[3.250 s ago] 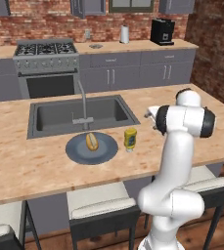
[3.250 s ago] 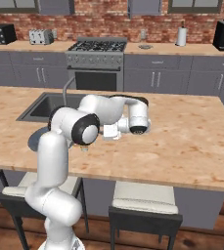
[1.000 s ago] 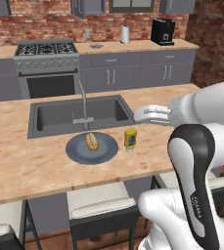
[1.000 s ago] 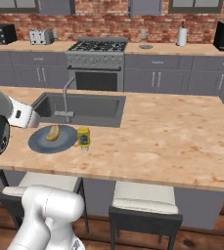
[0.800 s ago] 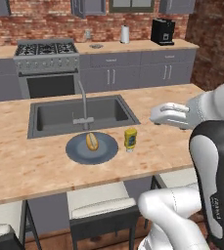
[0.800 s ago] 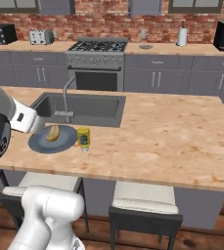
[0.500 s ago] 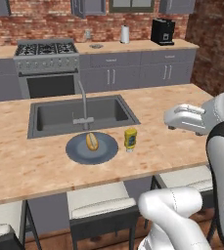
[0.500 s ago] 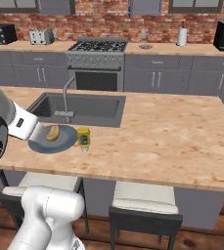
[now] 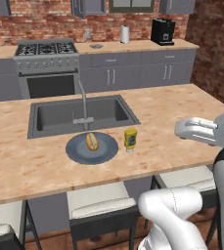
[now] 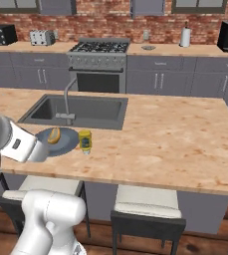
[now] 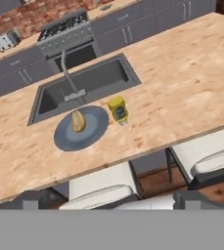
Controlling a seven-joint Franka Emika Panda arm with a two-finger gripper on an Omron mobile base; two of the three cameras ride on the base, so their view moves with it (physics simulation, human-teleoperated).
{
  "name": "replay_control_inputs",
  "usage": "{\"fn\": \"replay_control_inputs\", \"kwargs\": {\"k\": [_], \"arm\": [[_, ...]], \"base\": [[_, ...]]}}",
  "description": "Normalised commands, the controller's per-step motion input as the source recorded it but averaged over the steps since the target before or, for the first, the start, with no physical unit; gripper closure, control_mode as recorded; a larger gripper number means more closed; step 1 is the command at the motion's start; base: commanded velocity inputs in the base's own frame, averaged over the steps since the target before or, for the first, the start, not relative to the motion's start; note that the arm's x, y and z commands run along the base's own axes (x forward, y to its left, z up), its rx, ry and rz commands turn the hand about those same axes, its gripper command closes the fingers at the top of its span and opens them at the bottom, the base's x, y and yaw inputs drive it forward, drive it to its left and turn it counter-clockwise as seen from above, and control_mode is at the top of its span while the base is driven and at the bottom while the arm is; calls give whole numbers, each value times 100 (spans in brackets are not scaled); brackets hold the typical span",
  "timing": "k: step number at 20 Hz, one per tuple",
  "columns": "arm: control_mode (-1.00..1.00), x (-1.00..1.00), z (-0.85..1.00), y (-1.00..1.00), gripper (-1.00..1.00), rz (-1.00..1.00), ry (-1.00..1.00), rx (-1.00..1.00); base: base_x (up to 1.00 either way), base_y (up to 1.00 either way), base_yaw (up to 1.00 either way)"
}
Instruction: Move the hot dog bun to the plate on the dining table and place the condiment next to that plate. Then navigate to the fridge and take the sausage and place it on the plate as well.
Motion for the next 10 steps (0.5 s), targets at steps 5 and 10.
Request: {"fn": "replay_control_inputs", "kwargs": {"k": [5, 10], "arm": [[100, -17, -9, 2, -100, -4, 0, -2], [100, 0, 0, 0, -100, 0, 0, 0]], "base": [[-27, 15, 2], [-76, 48, 34]]}}
